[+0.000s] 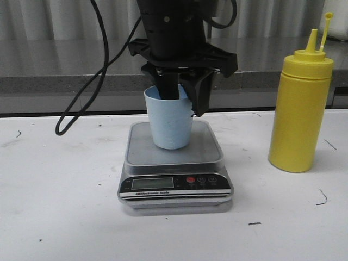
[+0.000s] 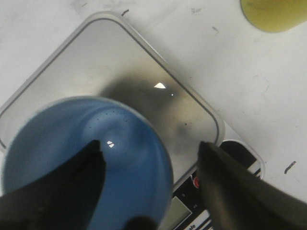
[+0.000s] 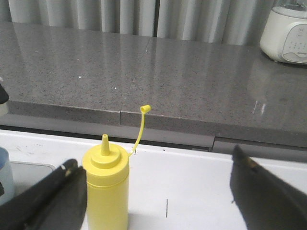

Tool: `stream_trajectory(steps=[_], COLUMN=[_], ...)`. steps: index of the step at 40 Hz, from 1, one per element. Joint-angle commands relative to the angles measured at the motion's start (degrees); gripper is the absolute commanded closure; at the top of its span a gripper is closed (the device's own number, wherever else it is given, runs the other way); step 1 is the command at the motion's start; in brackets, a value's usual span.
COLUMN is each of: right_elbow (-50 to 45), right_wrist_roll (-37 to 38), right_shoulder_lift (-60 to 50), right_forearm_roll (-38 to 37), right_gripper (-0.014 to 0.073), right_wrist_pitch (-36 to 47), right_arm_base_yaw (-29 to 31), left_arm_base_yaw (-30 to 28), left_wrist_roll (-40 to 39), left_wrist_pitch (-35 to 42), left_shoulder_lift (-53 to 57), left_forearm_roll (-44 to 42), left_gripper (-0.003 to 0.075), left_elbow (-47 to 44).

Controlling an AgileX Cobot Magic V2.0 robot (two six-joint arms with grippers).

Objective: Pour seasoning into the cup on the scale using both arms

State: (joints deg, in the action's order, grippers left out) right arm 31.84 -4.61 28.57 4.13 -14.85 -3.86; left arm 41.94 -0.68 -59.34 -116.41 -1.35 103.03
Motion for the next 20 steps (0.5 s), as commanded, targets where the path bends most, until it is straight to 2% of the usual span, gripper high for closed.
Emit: stream_trajectory(steps=[1, 10, 15, 20], right_elbow=[2.11, 2.11, 2.11, 2.11], right_wrist_roll=[0.18, 0.18, 0.18, 0.18], right_shoulder_lift=[0.49, 0.49, 0.49, 0.49], right_forearm_roll=[-0.23, -0.23, -0.23, -0.23], right_gripper=[-0.0029, -0.0029, -0.0029, -0.0029], right_wrist_pitch=[4.47, 4.47, 4.47, 4.41], right_arm_base_yaw=[0.09, 0.09, 0.09, 0.09], left_arm_base_yaw=[0.37, 0.37, 0.37, 0.37], left_wrist_roll=[0.02, 0.12, 0.10, 0.10], left_wrist_pitch=[-1.00, -11.07, -13.22, -13.22], left_shoulder_lift=[3.14, 3.14, 3.56, 4.52], left_forearm_roll=[0.47, -0.53, -1.29, -1.29], left_gripper=[0.0179, 0.0238, 0.0377, 0.0570], left_elbow=[2.60, 8.88, 10.76, 10.76])
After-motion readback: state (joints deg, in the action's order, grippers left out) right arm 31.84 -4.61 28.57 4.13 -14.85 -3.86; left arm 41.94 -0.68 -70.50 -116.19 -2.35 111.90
